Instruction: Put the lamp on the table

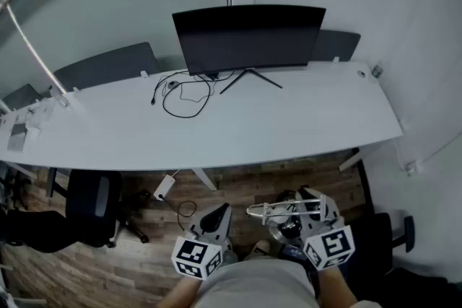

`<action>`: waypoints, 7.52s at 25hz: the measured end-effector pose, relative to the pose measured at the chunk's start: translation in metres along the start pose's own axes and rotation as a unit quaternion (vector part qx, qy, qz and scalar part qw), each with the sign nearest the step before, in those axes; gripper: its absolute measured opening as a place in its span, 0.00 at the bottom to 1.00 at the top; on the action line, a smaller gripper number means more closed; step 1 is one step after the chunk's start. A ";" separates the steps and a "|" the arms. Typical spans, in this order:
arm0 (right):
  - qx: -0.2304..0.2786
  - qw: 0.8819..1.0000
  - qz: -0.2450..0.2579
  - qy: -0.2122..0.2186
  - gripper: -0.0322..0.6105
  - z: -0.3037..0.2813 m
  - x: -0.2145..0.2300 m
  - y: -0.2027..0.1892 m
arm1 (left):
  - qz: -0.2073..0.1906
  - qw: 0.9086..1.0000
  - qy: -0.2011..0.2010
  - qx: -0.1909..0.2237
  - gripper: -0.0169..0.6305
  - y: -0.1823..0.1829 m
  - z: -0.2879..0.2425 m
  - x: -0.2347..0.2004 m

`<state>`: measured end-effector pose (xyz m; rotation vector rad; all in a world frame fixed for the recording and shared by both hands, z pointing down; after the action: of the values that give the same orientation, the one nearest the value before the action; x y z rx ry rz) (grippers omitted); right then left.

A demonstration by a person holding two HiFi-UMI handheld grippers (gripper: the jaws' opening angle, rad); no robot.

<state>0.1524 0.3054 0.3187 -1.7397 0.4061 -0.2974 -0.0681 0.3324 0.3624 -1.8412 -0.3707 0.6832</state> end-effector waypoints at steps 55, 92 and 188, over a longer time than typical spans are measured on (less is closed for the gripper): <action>0.001 1.000 -0.022 -0.006 0.11 -0.145 0.098 0.022 | -0.007 1.000 -0.016 -0.006 0.03 0.066 -0.163 -0.095; -0.012 0.999 -0.017 0.033 0.11 -0.289 0.128 0.058 | 0.020 1.000 0.005 -0.004 0.03 0.116 -0.246 -0.181; -0.046 0.997 0.009 0.066 0.12 -0.475 0.125 -0.020 | 0.089 0.993 0.045 -0.060 0.03 0.058 -0.315 -0.267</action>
<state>0.0709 -0.1659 0.4328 -1.8109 0.5382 -0.3868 -0.0885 -0.0730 0.4610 -2.0287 -0.1919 0.7092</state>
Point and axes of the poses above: the fingertips, and each gripper's own axes: z backward along the fingers, x to its right, y out of its top, the point moved 5 cm from there along z, backward along the fingers, and after that the axes turned 6 degrees about -y, right-handed, at the moved point
